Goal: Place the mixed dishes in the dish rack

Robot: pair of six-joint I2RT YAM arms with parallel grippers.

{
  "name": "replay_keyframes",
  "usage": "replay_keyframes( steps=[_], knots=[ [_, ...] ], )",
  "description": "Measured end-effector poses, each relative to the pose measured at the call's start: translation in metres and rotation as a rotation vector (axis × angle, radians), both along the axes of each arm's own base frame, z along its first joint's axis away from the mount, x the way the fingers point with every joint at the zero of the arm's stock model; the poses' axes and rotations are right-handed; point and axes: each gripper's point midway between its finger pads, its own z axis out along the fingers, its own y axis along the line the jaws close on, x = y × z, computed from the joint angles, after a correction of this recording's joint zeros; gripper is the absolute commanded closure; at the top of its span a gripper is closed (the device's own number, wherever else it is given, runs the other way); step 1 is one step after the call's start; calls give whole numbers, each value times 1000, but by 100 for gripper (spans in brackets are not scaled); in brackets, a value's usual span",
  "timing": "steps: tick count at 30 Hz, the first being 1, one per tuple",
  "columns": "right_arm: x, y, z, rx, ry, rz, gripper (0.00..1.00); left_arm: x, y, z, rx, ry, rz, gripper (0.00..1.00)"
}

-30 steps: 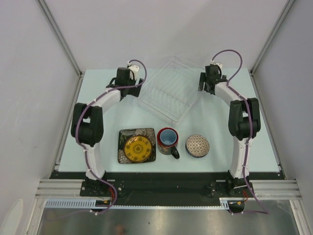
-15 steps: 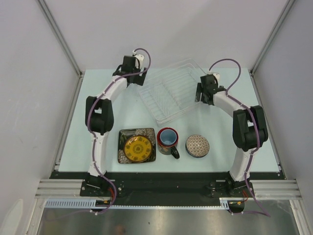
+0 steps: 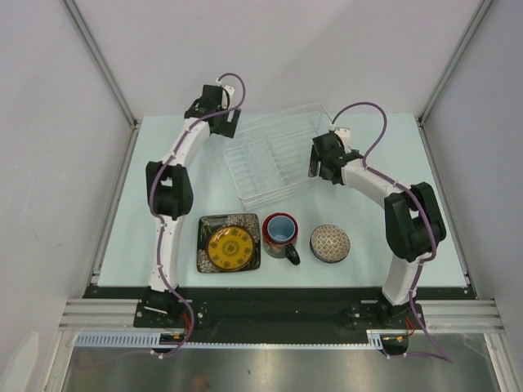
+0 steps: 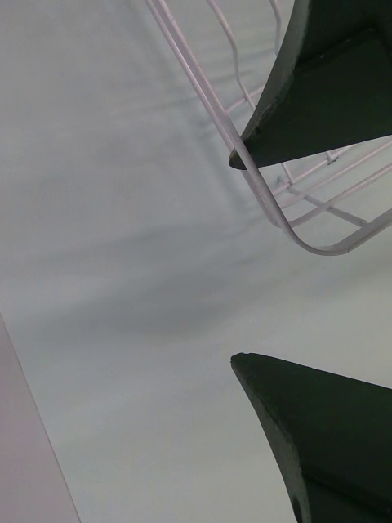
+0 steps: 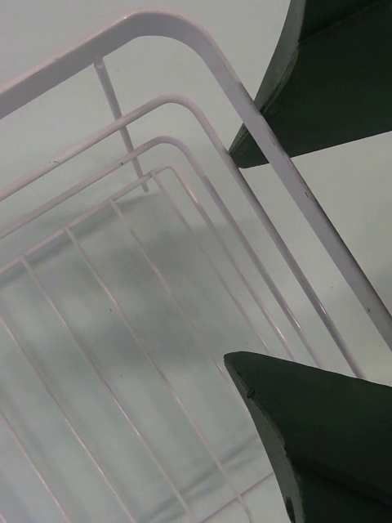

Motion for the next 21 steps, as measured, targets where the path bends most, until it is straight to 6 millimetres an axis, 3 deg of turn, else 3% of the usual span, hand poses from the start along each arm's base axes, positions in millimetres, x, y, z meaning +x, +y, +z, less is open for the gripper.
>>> replay_keyframes(
  steps=[5,10,17,21],
  knots=[
    [-14,-3,18,-5,-5,-9,0,-8,-8,-2,-5,38,-14,0],
    [-27,-8,34,-14,11,25,0,-29,-13,4,-50,80,-28,0],
    [-42,5,10,-12,128,124,0,-31,-15,50,-117,-25,-17,0],
    [-38,7,9,-2,117,124,0,-30,-15,50,-124,-31,-12,0]
  ],
)
